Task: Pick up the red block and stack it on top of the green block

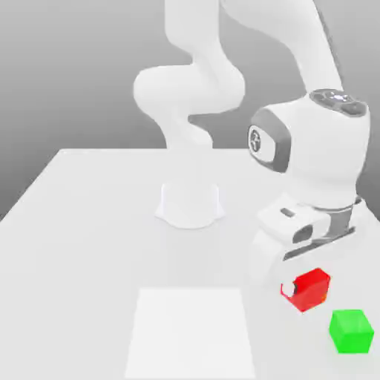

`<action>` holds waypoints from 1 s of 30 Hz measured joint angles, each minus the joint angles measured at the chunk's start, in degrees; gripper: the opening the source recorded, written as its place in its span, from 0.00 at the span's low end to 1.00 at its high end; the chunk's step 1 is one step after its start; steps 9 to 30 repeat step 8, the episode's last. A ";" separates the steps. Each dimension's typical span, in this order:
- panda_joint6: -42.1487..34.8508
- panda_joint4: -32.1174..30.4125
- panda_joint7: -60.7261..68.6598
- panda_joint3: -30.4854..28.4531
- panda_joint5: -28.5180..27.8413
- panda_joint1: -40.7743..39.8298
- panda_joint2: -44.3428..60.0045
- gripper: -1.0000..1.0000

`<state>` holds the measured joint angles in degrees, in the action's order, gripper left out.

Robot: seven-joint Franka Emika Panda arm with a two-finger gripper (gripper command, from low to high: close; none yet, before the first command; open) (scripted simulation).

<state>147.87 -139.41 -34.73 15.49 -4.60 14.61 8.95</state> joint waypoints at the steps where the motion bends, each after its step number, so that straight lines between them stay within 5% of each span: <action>1: 0.50 0.99 0.42 0.45 -0.93 0.75 1.58 0.00; 4: 4.94 2.13 -1.11 -0.80 -4.40 2.61 7.40 0.00; 5: 6.57 2.30 -1.80 -1.54 -5.45 3.26 9.25 1.00; 30: 6.57 2.30 -1.80 -1.54 -5.45 3.26 9.25 1.00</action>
